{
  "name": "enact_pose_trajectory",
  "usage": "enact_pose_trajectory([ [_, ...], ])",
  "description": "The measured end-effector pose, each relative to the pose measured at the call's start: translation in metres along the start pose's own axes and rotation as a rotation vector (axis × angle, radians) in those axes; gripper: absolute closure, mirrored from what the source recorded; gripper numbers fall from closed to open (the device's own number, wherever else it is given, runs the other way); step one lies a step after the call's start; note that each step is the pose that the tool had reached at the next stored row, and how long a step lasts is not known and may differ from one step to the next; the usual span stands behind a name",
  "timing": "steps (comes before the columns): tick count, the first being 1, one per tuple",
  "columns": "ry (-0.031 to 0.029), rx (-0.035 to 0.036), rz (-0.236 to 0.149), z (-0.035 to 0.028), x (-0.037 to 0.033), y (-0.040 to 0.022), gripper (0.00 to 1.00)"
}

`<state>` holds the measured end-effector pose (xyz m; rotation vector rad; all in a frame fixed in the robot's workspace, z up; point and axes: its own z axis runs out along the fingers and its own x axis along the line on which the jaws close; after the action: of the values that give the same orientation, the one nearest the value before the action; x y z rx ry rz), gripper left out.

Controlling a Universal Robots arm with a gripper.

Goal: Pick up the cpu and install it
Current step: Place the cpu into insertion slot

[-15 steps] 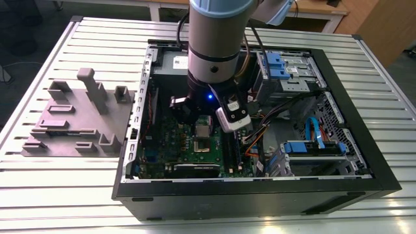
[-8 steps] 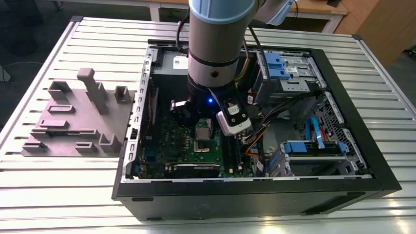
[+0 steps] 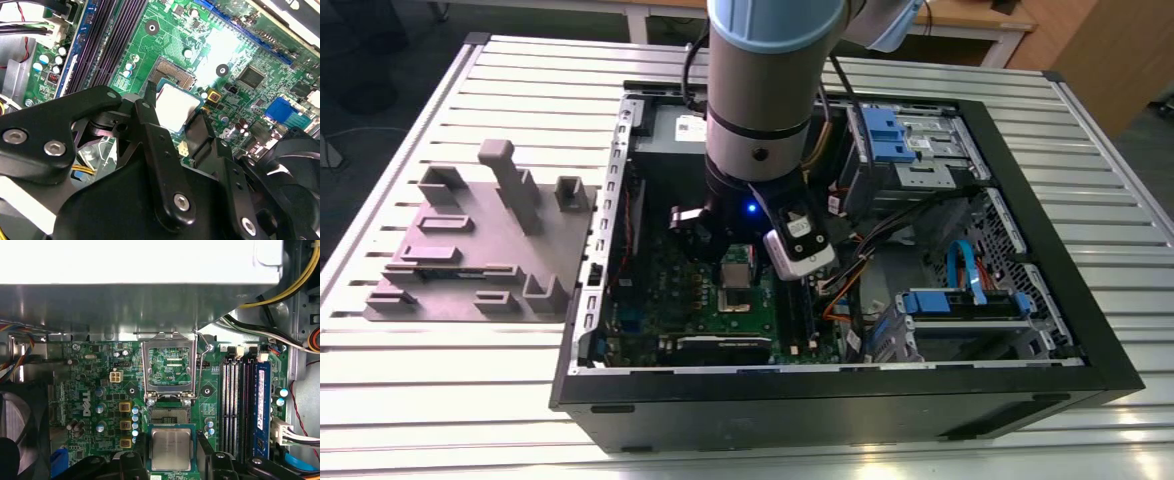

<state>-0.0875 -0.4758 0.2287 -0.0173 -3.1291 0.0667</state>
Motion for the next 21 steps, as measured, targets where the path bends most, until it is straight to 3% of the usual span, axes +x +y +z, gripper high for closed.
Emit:
enact_pose_trajectory([
  [9, 0.0002, 0.0, 0.0, 0.0053, -0.0002, -0.0002, 0.53],
  [21, 0.0008, 0.0001, -0.003, 0.0247, -0.0012, 0.0002, 0.53],
])
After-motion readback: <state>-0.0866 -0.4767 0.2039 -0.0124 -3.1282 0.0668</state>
